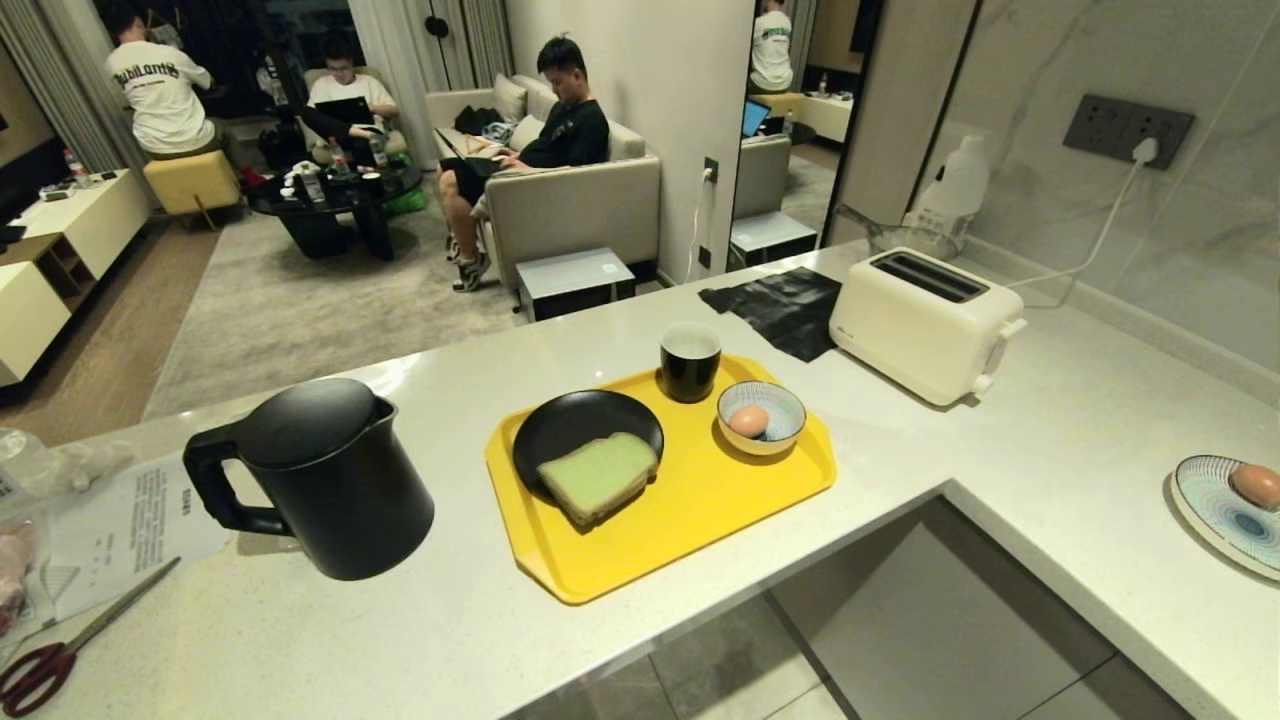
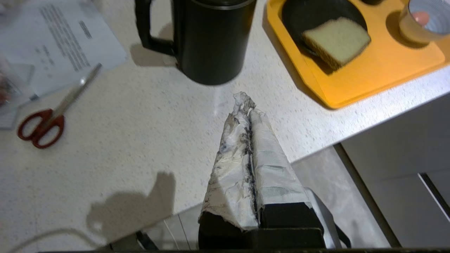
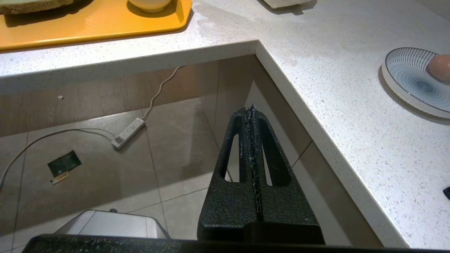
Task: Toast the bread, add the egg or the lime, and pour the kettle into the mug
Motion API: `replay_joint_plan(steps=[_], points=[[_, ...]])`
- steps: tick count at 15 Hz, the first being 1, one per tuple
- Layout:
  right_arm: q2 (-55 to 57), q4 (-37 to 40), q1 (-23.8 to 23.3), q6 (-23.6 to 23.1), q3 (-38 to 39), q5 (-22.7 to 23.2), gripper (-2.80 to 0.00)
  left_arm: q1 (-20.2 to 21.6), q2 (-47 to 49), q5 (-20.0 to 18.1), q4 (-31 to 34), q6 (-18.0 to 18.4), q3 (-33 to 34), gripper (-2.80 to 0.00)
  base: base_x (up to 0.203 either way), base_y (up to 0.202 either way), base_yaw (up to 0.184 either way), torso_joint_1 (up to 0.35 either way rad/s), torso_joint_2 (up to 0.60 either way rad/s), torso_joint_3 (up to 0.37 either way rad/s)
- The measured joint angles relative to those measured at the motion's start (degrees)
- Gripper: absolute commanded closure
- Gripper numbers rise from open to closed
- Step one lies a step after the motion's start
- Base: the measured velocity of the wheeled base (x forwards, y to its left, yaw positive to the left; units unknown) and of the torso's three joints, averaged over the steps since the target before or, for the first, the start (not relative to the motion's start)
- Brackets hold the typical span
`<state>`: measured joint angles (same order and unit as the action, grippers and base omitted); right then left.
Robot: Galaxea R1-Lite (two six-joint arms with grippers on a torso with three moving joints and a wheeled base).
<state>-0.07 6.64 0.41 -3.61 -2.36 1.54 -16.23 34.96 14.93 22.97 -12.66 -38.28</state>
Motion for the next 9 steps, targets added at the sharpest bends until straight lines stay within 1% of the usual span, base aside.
replay_joint_plan(steps=[3,6,7,8,9], points=[[0.0,0.0,0.0,0.0,0.0,0.0,0.0,0.6,5.2,-1.4,1.9,-1.7,-2.8,0.0,0.0,0.0,0.0,0.0,0.0,0.0],[0.0,0.0,0.0,0.0,0.0,0.0,0.0,3.2,12.3,-2.7,1.8,-3.3,-10.0,0.0,0.0,0.0,0.0,0.0,0.0,0.0],[0.0,0.0,0.0,0.0,0.0,0.0,0.0,4.2,14.6,-3.8,1.8,-3.6,-12.7,0.0,0.0,0.0,0.0,0.0,0.0,0.0],[0.0,0.0,0.0,0.0,0.0,0.0,0.0,5.6,16.5,-5.9,1.6,-3.7,-14.8,0.0,0.0,0.0,0.0,0.0,0.0,0.0],[0.0,0.0,0.0,0.0,0.0,0.0,0.0,7.8,17.7,-9.2,1.5,-3.5,-16.2,0.0,0.0,0.0,0.0,0.0,0.0,0.0]])
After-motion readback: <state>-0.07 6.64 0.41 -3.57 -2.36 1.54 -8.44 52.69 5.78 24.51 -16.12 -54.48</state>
